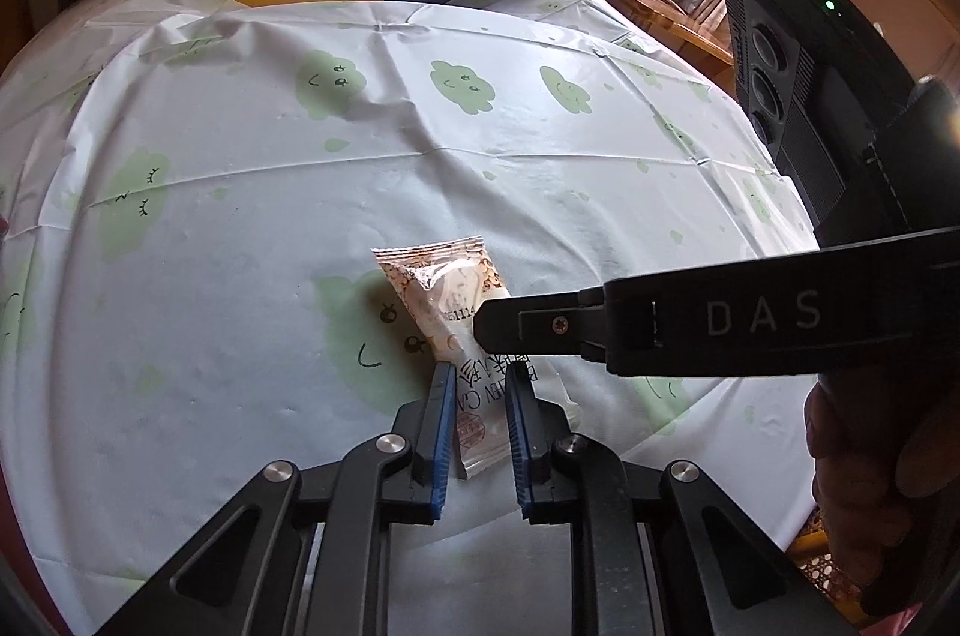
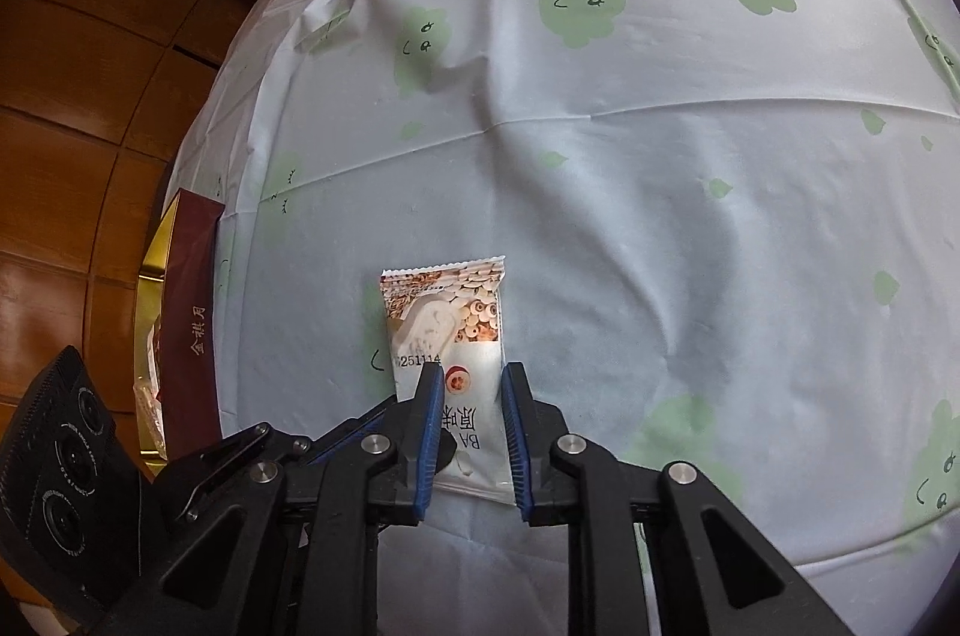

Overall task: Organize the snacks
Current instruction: 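Lift the white bag with the right tool toward the gold tin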

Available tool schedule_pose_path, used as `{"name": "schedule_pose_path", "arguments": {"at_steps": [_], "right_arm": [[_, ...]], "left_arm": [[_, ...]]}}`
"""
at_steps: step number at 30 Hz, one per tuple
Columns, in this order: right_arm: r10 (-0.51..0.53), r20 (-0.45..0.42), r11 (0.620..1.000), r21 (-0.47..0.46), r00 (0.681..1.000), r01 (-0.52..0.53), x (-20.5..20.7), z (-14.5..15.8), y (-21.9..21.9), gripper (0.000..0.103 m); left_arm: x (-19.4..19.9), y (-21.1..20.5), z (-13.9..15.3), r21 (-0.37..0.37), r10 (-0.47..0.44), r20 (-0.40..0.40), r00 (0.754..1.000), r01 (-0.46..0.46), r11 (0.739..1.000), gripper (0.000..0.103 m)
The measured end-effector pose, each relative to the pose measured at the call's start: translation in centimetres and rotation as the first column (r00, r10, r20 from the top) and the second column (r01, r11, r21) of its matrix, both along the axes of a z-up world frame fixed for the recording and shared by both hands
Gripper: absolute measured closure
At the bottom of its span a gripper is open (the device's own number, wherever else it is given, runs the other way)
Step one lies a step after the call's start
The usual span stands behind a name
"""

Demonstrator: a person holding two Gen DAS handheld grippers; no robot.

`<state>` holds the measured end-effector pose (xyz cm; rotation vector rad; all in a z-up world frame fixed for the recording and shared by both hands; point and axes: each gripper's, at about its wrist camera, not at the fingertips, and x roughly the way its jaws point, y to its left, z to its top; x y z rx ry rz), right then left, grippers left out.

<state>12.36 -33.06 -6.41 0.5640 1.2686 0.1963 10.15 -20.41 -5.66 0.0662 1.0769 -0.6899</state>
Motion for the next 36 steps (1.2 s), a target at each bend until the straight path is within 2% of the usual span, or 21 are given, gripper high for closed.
{"name": "schedule_pose_path", "arguments": {"at_steps": [3,6,13,17,21,23,29,36], "right_arm": [[0.001,0.0,1.0,0.002,1.0,-0.001,0.0,-0.1,0.0,0.083],[0.016,0.01,1.0,-0.015,1.0,-0.016,0.0,0.1,0.4,0.083],[0.025,0.008,1.0,-0.011,1.0,-0.025,0.1,-0.2,0.5,0.083],[0.049,0.029,0.998,-0.036,0.998,-0.048,-0.1,0.2,1.0,0.083],[0.105,0.049,0.992,-0.075,0.993,-0.101,-0.1,0.7,2.1,0.084],[0.12,0.059,0.99,-0.078,0.991,-0.116,-0.2,0.9,2.4,0.085],[0.174,0.142,0.984,-0.067,0.975,-0.166,-0.6,2.6,3.7,0.086],[0.197,0.217,0.98,-0.047,0.956,-0.191,-1.1,3.9,4.5,0.089]], "left_arm": [[-0.5,-0.1,0.3,0.01,-0.007,0.03,1.0,0.007,1.0,0.092],[-0.8,-0.2,0.3,0.03,-0.013,0.057,0.998,0.012,0.999,0.093],[-0.4,-0.2,0.2,0.037,0.001,0.03,1.0,-0.002,0.999,0.093],[-1.5,-0.1,0.7,0.07,-0.019,0.098,0.995,0.012,0.997,0.095],[-1.8,0.6,1.1,0.06,-0.004,0.103,0.995,-0.002,0.998,0.097],[-2.2,1.0,1.9,0.054,0.001,0.133,0.991,-0.008,0.998,0.098],[-3.0,2.5,4.0,0.042,0.011,0.202,0.979,-0.019,0.999,0.098],[-3.3,3.9,4.9,0.023,0.039,0.223,0.974,-0.045,0.999,0.098]]}}
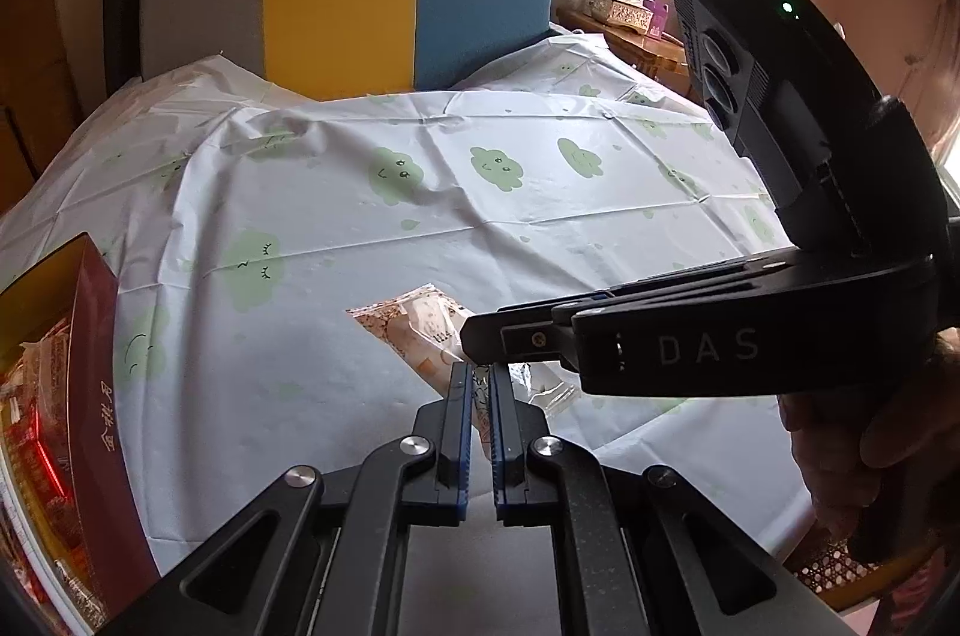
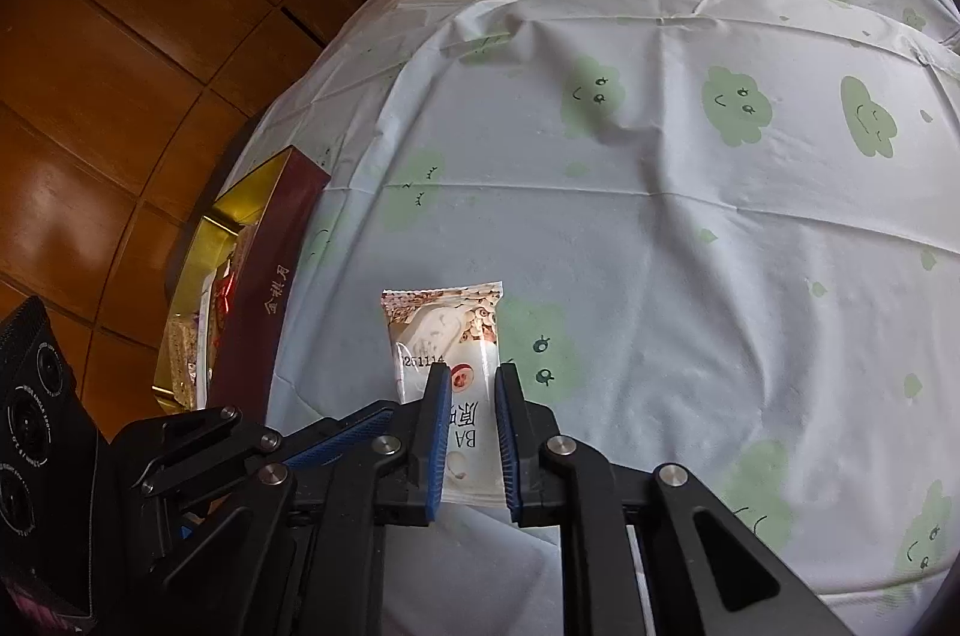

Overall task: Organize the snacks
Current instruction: 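Lift the white bag with the right tool toward the gold tin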

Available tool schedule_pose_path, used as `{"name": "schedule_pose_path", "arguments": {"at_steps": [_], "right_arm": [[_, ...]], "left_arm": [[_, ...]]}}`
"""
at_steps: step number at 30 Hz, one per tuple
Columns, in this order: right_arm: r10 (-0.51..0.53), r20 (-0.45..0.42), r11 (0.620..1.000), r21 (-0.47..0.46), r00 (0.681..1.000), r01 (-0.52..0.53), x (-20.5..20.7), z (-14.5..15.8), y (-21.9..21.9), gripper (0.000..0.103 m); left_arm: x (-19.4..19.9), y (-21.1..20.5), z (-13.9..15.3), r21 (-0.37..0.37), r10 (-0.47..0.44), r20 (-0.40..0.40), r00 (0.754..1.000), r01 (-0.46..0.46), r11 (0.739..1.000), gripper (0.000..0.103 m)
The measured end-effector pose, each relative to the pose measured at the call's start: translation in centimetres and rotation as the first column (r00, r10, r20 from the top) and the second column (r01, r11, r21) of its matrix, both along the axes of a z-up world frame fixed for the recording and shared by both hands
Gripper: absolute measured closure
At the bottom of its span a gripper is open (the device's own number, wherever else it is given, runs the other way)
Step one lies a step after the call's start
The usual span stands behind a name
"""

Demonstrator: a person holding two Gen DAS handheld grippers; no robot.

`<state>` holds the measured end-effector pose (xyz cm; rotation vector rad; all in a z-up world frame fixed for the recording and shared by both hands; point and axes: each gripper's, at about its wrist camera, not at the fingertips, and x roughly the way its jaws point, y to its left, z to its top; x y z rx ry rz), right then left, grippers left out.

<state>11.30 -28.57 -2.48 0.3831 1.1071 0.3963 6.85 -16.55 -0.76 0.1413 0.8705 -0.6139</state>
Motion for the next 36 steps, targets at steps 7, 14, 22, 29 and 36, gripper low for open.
{"name": "schedule_pose_path", "arguments": {"at_steps": [7,14,22,29,36], "right_arm": [[0.026,0.031,1.0,0.01,0.999,-0.027,-0.4,0.5,0.6,0.089],[0.059,0.054,0.998,0.013,0.997,-0.059,-0.9,1.0,1.1,0.089],[0.095,0.073,0.995,0.02,0.993,-0.097,-1.6,1.6,2.9,0.089],[0.11,0.108,0.994,0.011,0.988,-0.111,-2.1,2.8,5.4,0.089],[0.166,0.149,0.985,0.016,0.975,-0.17,-1.7,4.1,10.4,0.089]], "left_arm": [[-0.7,0.5,0.6,0.001,0.007,0.025,1.0,-0.007,1.0,0.098],[-1.4,1.3,0.9,-0.004,0.015,0.028,0.999,-0.015,1.0,0.098],[-2.5,3.4,1.8,-0.021,0.032,0.039,0.999,-0.031,0.999,0.098],[-3.3,6.4,3.0,-0.055,0.088,0.06,0.994,-0.084,0.995,0.098],[-3.5,12.0,4.5,-0.094,0.192,0.072,0.979,-0.185,0.978,0.098]]}}
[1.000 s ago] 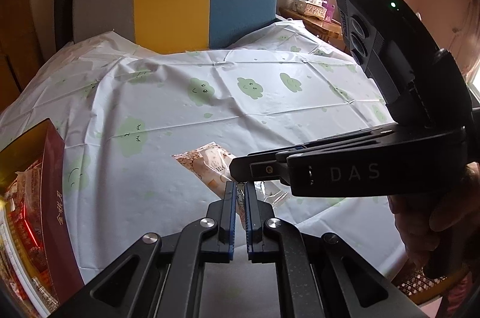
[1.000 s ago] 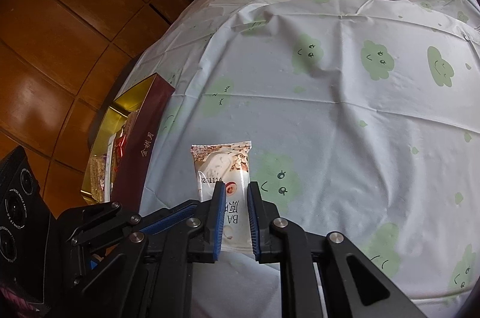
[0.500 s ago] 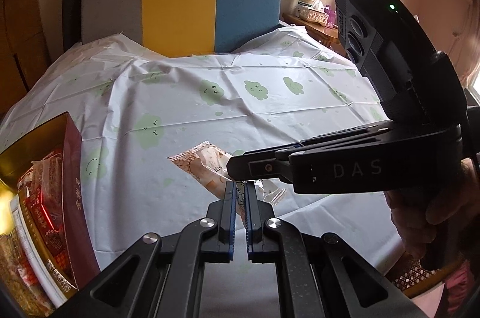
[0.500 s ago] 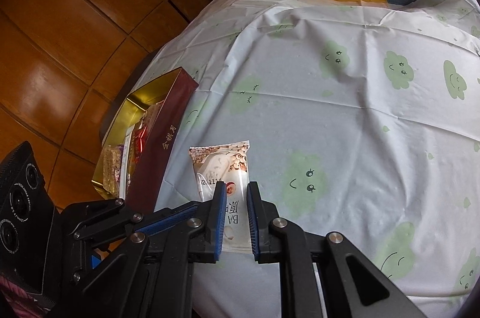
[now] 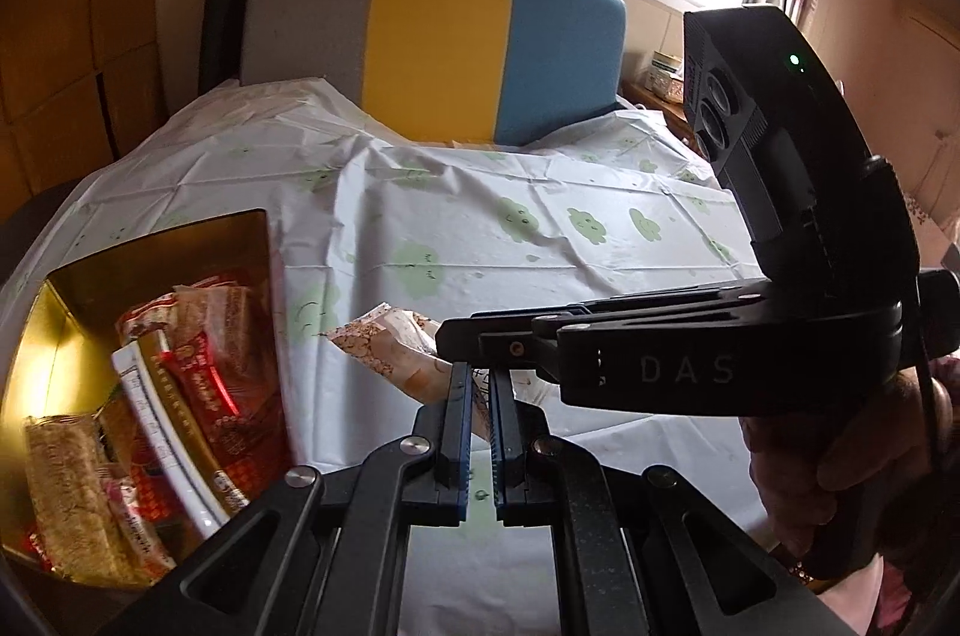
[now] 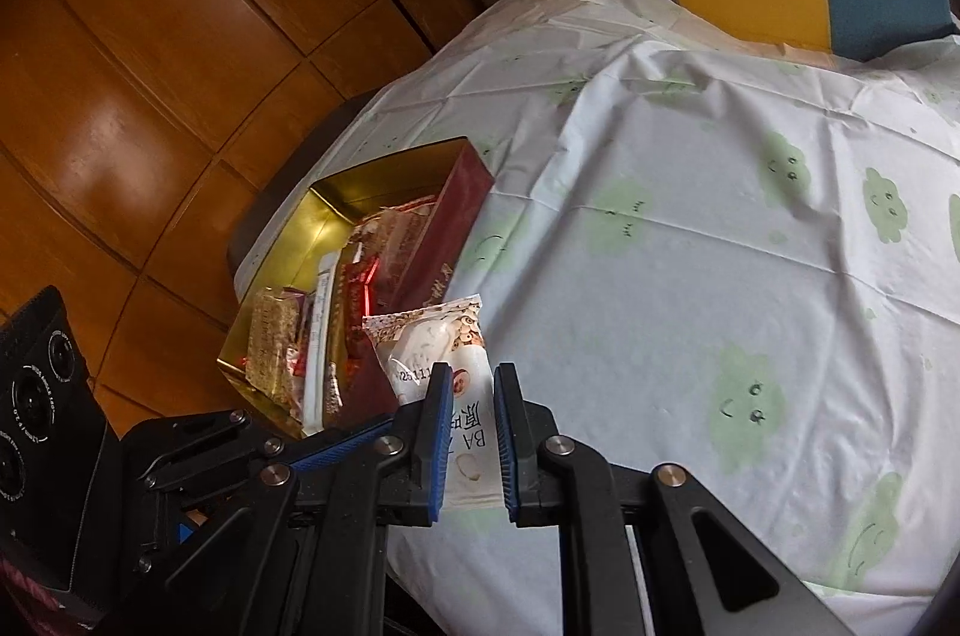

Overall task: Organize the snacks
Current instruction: 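Lift the white bag with the right tool toward the gold tin, then lower the white bag into the tin and open the right tool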

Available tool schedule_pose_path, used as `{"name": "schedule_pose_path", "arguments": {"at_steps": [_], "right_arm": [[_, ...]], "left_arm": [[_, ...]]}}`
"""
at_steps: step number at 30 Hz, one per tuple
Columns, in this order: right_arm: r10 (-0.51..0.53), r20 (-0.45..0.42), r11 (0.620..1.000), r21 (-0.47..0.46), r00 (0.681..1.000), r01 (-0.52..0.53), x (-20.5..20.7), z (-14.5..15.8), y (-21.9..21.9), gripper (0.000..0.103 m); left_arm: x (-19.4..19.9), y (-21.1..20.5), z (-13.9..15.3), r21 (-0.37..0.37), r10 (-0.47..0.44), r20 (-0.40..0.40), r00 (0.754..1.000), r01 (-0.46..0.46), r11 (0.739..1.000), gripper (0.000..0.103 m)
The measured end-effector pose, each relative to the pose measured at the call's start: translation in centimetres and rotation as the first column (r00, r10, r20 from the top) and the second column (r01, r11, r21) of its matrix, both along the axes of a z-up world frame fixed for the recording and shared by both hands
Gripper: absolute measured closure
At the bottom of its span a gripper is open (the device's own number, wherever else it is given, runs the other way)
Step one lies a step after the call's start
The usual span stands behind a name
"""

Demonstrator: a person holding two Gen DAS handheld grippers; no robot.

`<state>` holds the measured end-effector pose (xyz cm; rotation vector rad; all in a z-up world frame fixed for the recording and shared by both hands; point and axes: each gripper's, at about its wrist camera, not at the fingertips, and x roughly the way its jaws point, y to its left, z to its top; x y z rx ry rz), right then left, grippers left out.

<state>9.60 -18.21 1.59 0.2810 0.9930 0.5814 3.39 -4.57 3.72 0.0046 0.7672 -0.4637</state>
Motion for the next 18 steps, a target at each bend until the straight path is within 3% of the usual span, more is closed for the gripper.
{"name": "schedule_pose_path", "arguments": {"at_steps": [12,18], "right_arm": [[0.128,0.028,0.989,0.071,0.991,-0.13,1.9,1.2,11.7,0.089],[0.162,-0.006,0.986,0.037,0.987,-0.162,3.2,-0.4,17.2,0.092]], "left_arm": [[0.0,12.0,0.7,-0.078,0.193,-0.028,0.981,-0.195,0.978,0.098],[2.2,17.0,-3.2,-0.051,0.333,-0.17,0.927,-0.346,0.937,0.098]]}}
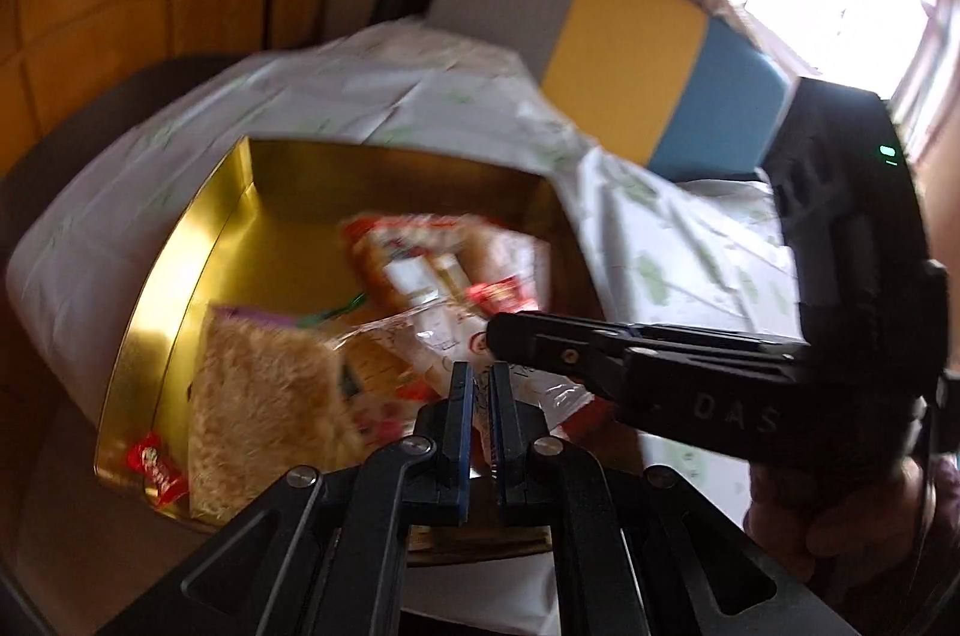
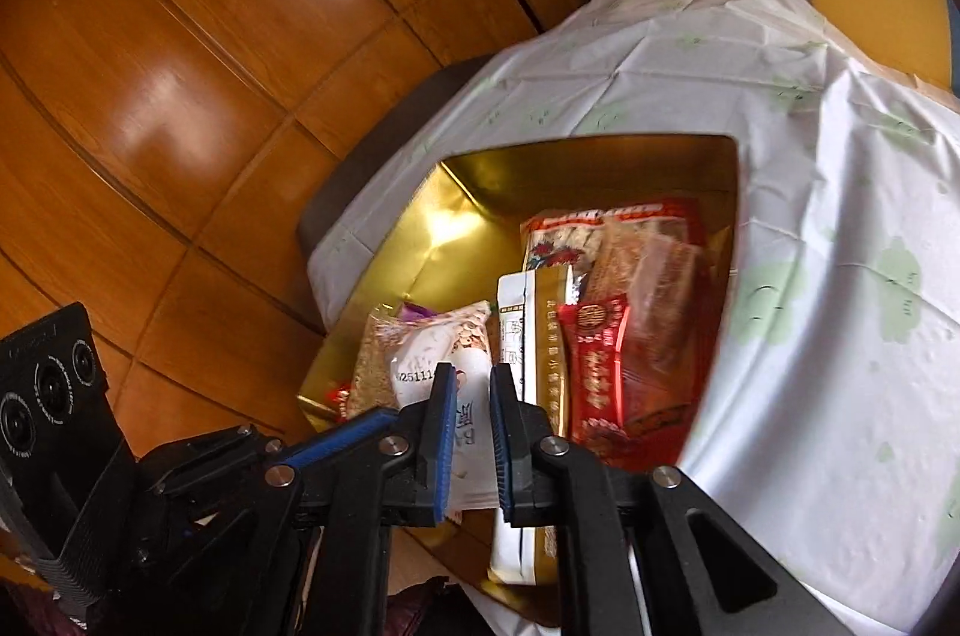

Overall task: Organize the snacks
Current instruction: 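Lower the white bag into the tin and open the right tool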

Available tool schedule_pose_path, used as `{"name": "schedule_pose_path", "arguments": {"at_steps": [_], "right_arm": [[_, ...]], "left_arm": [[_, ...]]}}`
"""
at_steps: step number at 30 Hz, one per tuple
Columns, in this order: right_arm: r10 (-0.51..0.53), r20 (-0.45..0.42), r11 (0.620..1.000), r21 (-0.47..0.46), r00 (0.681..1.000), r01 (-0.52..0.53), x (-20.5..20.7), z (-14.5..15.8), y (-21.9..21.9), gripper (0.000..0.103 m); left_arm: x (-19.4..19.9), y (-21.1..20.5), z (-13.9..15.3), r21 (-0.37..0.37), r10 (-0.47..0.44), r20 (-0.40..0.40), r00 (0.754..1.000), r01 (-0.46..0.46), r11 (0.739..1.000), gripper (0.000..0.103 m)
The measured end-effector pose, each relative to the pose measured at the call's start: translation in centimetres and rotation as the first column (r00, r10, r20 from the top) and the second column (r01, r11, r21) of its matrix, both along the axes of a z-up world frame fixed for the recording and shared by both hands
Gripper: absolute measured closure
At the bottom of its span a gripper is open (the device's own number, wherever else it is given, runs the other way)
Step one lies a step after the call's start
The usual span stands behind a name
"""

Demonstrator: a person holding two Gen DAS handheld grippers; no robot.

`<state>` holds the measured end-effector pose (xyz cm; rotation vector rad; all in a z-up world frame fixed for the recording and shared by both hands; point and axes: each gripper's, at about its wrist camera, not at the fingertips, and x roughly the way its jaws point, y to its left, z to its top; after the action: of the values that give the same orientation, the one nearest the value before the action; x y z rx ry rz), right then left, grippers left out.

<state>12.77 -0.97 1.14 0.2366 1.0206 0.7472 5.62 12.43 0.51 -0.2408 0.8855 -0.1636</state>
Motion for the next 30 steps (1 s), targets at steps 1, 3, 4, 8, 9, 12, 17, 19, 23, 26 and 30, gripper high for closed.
{"name": "schedule_pose_path", "arguments": {"at_steps": [1,3,4,8,9,12,17,19,23,26,30], "right_arm": [[0.008,-0.001,1.0,-0.029,1.0,-0.008,0.3,-0.5,1.0,0.092],[0.013,0.002,0.996,-0.094,1.0,-0.013,0.7,-1.7,2.4,0.092],[0.011,-0.004,0.993,-0.118,1.0,-0.012,0.9,-2.3,2.9,0.092],[0.025,-0.007,0.991,-0.131,1.0,-0.026,0.5,-3.1,2.7,0.092],[0.026,-0.003,0.991,-0.132,1.0,-0.026,0.3,-3.2,2.3,0.092],[0.035,-0.014,0.993,-0.11,0.999,-0.036,-0.1,-3.1,1.6,0.092],[0.059,-0.006,0.991,-0.12,0.998,-0.059,-0.8,-3.1,1.8,0.091],[0.062,-0.003,0.986,-0.152,0.998,-0.062,-0.8,-3.5,2.2,0.091],[0.051,-0.007,0.983,-0.178,0.999,-0.052,-0.5,-4.1,2.9,0.091],[0.028,0.0,0.978,-0.206,1.0,-0.027,0.0,-4.5,3.4,0.091],[0.022,0.0,0.979,-0.201,1.0,-0.021,0.2,-4.7,3.2,0.091]], "left_arm": [[0.3,0.3,-0.9,0.026,0.023,-0.032,0.999,-0.022,0.999,0.098],[0.5,0.7,-2.3,0.045,0.046,-0.072,0.996,-0.043,0.998,0.098],[0.6,0.8,-2.7,0.042,0.046,-0.076,0.996,-0.043,0.998,0.098],[0.8,0.2,-2.9,0.084,0.045,-0.057,0.997,-0.04,0.996,0.098],[0.8,0.2,-3.0,0.085,0.048,-0.056,0.997,-0.043,0.995,0.098],[0.8,0.2,-2.9,0.079,0.056,-0.051,0.997,-0.052,0.996,0.098],[0.8,0.5,-2.7,0.083,0.087,-0.048,0.995,-0.083,0.993,0.098],[0.9,0.4,-2.8,0.098,0.088,-0.044,0.995,-0.084,0.992,0.097],[1.4,0.2,-3.4,0.131,0.122,-0.033,0.992,-0.117,0.985,0.093],[1.5,0.2,-3.5,0.143,0.131,-0.023,0.991,-0.126,0.982,0.093],[1.3,0.3,-3.6,0.144,0.137,-0.019,0.99,-0.133,0.981,0.09]]}}
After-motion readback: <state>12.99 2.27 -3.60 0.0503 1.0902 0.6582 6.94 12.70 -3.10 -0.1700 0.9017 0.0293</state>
